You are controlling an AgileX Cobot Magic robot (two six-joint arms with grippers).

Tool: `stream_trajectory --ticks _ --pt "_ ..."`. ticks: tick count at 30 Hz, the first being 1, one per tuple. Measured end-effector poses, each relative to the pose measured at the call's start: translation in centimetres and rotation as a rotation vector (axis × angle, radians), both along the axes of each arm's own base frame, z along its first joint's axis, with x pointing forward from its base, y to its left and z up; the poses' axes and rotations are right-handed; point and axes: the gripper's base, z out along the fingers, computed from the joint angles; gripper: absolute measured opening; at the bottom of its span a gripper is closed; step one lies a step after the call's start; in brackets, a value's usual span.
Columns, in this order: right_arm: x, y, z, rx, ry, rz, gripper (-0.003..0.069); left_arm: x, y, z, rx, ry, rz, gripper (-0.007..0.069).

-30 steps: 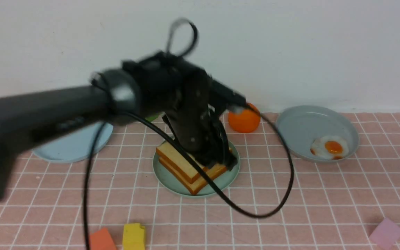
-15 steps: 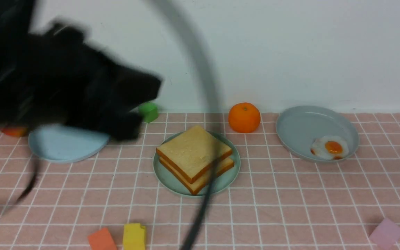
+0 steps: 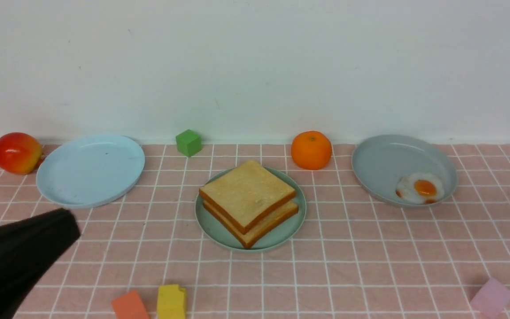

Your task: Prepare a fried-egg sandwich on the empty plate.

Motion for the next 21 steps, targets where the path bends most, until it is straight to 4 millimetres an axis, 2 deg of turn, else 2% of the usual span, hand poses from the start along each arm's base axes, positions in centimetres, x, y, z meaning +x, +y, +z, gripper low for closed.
stream_trajectory --ticks 7,16,21 --pt "0.0 0.0 0.0 -0.001 -0.001 -0.001 -0.0006 -0.2 0.0 -1.9 0.052 0.073 -0.016 -0.0013" --pt "-0.1 -0.1 0.0 0.002 -0.005 -0.002 -0.0003 -0.3 -0.1 -2.5 0.090 0.123 -0.031 -0.0013" --pt "-1.0 -1.6 0.2 0.041 -0.036 -0.082 0.0001 -0.3 -0.1 -2.5 0.094 0.128 -0.033 -0.0013"
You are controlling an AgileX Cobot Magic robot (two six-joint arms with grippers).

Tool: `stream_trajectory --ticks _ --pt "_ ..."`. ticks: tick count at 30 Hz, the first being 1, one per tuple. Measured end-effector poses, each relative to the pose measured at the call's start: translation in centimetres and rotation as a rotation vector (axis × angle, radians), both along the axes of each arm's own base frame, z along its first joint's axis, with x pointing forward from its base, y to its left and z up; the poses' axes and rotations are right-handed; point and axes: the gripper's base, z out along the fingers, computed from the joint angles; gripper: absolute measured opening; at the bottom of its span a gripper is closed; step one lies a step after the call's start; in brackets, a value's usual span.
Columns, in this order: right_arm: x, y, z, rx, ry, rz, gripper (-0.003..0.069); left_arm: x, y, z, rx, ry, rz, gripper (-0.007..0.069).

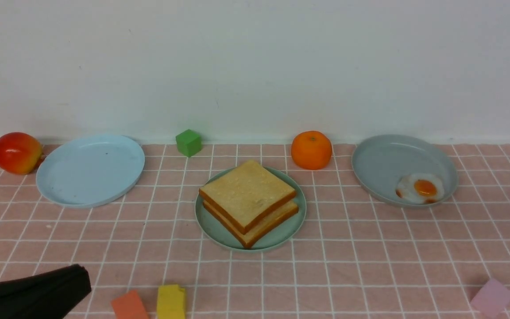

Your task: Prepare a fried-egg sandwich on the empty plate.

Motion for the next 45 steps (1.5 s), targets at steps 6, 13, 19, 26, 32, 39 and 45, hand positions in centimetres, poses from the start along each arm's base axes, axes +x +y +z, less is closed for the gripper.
stream_trajectory --ticks 6,13,19,26,32,39,45 --pt "-1.2 -1.4 -0.4 0.042 -0.067 -0.195 0.0003 0.0 0.0 0.0 -0.002 0.001 0.000 -0.0013" --pt "1.6 -0.9 -9.2 -0.011 -0.283 -0.434 -0.0011 0.0 0.0 0.0 -0.002 0.001 0.000 -0.0013" --pt "2.4 -1.3 -21.5 0.052 -0.325 -0.595 -0.0010 0.0 0.0 0.0 -0.002 0.001 0.000 -0.0010" --pt "2.1 -1.3 -25.7 0.063 -0.304 -0.607 -0.0010 0.0 0.0 0.0 -0.001 0.002 0.000 -0.0001" --pt "1.9 -1.3 -26.0 0.055 -0.254 -0.608 -0.0010 0.0 0.0 0.0 -0.001 0.003 0.000 0.0004" --pt "1.9 -1.3 -26.0 0.056 -0.245 -0.608 -0.0010 0.0 0.0 -0.1 0.001 0.005 -0.001 0.0008" --pt "1.9 -1.3 -26.0 0.056 -0.245 -0.608 -0.0008 0.0 0.0 -0.1 0.001 0.005 -0.001 0.0017"
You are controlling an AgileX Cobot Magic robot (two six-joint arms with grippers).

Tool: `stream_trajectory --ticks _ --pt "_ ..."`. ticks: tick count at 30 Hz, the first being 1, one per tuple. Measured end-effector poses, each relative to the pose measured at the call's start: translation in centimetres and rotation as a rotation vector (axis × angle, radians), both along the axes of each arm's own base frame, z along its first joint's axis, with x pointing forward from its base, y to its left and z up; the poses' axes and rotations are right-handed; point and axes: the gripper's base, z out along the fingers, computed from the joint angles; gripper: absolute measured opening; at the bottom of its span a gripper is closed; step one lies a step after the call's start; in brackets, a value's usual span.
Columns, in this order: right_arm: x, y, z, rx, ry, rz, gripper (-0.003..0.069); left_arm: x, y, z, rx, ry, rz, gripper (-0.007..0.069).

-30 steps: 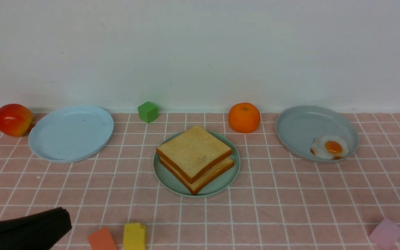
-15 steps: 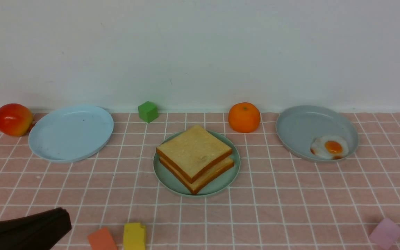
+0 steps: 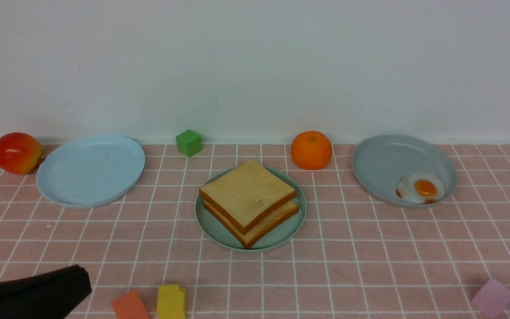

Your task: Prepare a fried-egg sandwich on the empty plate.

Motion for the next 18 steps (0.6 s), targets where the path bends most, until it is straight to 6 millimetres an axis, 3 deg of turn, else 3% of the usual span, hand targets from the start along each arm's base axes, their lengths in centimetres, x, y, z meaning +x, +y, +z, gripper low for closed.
stream_trajectory --ticks 18 --pt "0.00 0.00 -0.01 0.000 0.001 0.000 0.0001 -0.26 0.79 0.16 -0.009 -0.051 0.056 0.0026"
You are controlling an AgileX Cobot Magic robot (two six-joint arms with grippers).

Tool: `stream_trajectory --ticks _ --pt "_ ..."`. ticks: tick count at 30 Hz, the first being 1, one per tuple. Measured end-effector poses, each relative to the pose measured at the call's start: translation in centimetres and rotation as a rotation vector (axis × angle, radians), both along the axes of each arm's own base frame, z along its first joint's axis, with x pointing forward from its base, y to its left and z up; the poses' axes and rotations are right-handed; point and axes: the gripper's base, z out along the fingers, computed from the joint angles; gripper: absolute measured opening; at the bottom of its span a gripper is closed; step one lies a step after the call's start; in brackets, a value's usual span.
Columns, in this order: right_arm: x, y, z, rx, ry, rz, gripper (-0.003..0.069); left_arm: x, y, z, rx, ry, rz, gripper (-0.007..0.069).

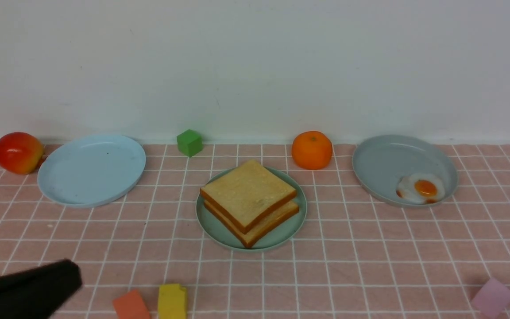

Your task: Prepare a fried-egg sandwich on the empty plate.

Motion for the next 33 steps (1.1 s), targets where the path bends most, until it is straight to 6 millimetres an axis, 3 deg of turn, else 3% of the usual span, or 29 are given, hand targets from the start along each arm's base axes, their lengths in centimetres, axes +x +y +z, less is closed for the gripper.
stream_trajectory --ticks 5,10,16,33 --pt "0.0 0.0 0.0 0.000 -0.001 0.000 0.0003 -1.2 2.4 -1.2 -0.094 -0.064 0.216 -0.0013" --pt "0.0 0.0 0.0 0.000 -0.001 0.000 0.0007 -1.4 3.9 -6.9 -0.110 0.006 0.478 -0.0013" --pt "0.0 0.0 0.0 0.000 -0.001 0.000 0.0011 -1.2 4.2 -11.5 -0.076 0.238 0.558 -0.0013" --pt "0.0 0.0 0.0 0.000 0.000 0.000 0.0025 -1.3 4.2 -12.2 -0.072 0.305 0.562 -0.0013"
